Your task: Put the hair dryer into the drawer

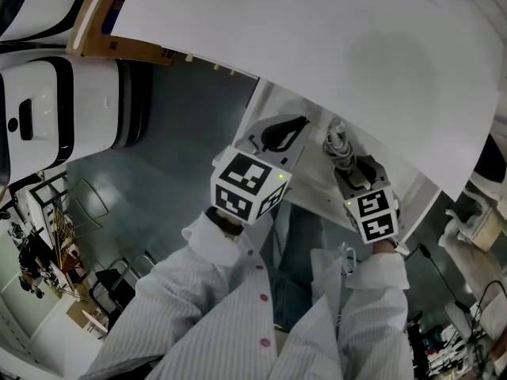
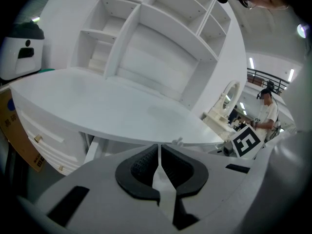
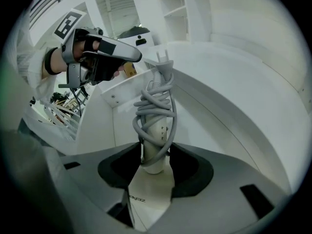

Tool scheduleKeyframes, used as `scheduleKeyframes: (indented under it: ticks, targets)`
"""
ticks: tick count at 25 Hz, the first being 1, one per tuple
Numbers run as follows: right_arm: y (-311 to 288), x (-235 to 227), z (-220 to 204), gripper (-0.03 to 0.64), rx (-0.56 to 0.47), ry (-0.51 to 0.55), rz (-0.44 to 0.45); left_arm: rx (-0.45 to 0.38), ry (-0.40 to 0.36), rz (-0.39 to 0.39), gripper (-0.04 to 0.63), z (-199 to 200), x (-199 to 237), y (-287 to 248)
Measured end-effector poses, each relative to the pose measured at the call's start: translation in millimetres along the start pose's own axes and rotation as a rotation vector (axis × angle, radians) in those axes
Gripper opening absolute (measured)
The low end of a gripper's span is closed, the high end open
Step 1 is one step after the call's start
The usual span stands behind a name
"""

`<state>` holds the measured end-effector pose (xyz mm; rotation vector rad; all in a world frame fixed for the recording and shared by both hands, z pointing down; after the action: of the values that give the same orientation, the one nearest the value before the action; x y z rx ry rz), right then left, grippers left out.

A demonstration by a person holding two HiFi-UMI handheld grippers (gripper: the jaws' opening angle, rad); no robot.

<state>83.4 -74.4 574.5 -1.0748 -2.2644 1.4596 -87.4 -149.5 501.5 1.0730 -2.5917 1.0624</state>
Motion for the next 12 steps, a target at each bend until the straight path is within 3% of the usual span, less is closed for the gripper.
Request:
scheduleKeyframes:
  ticks: [12]
  targets:
    - [-23.9,10.1,12.1,0.183,0.162,0.130,0.007,-0.008,0.032,0.018,0.028,-5.5,20.9,11.1]
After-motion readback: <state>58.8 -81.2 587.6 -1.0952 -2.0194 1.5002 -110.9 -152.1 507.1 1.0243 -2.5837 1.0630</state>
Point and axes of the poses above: the fingertips, and each gripper's own axes: y backward along the fingers, x to its left, z out of its top, the point moved 7 cm from there along y, backward along the fingers
